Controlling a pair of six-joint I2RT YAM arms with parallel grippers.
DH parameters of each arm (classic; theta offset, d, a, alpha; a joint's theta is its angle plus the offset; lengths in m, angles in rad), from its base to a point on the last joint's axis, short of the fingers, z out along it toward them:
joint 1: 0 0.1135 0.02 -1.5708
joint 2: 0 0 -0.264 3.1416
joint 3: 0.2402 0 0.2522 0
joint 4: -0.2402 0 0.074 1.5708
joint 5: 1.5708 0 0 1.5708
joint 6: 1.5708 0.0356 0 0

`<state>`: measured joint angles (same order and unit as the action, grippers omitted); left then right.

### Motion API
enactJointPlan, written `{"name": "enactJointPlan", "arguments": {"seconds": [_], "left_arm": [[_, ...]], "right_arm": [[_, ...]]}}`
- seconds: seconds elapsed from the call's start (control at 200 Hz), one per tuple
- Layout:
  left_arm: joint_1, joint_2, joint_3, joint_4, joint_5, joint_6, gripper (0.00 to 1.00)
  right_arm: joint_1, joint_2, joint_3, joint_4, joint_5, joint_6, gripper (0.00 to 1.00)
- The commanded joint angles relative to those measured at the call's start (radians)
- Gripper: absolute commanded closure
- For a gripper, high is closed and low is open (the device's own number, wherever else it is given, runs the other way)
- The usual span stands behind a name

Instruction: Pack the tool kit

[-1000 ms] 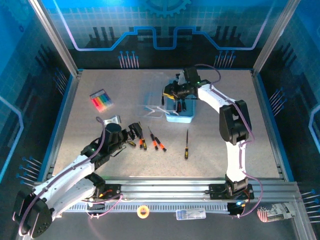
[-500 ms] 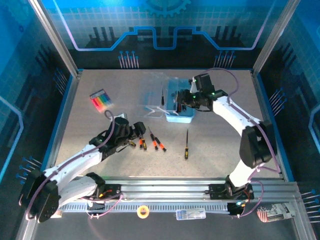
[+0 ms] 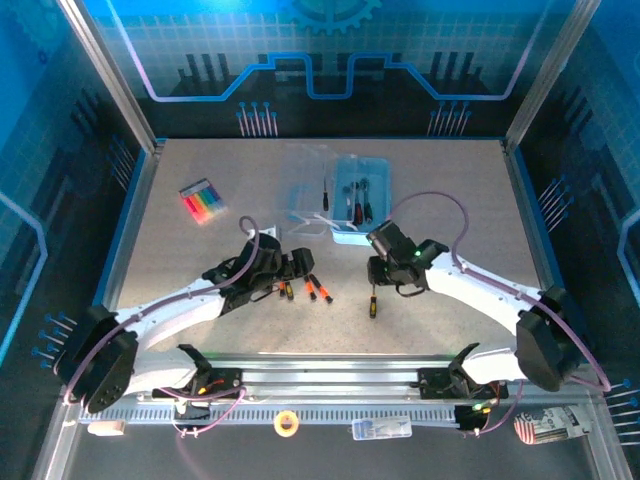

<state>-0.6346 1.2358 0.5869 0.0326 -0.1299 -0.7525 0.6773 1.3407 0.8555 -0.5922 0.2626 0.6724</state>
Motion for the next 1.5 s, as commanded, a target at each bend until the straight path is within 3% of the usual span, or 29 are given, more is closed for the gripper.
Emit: {"name": "enactJointPlan", "arguments": {"seconds": [0.0, 0.175, 0.35, 0.901, 1.051, 1.276, 1.496], "left_arm": [[-0.022, 0.061, 0.019, 0.087, 0.055, 0.013, 0.10], [-0.071, 0.104, -0.007, 0.200, 0.050, -0.004, 0.11], [-0.085, 0.128, 0.016, 0.187, 0.051, 0.000, 0.11], [-0.088, 0.100, 0.017, 0.154, 0.039, 0.021, 0.10], [-0.088, 0.099, 0.024, 0.148, 0.040, 0.025, 0.10], [-0.088, 0.090, 0.027, 0.132, 0.030, 0.033, 0.10], [-0.088, 0.090, 0.044, 0.088, 0.003, 0.042, 0.10]], "right_arm": [[0.046, -0.015, -0.044, -0.057, 0.061, 0.066, 0.60], [0.110, 0.032, -0.067, -0.044, 0.018, 0.102, 0.59], [0.143, 0.106, -0.056, -0.024, -0.020, 0.125, 0.59], [0.128, 0.223, -0.061, 0.048, -0.083, 0.128, 0.59], [0.126, 0.222, -0.062, 0.051, -0.083, 0.125, 0.64], [0.125, 0.202, -0.067, 0.065, -0.087, 0.108, 0.83], [0.125, 0.152, -0.080, 0.082, -0.094, 0.083, 0.86]]}}
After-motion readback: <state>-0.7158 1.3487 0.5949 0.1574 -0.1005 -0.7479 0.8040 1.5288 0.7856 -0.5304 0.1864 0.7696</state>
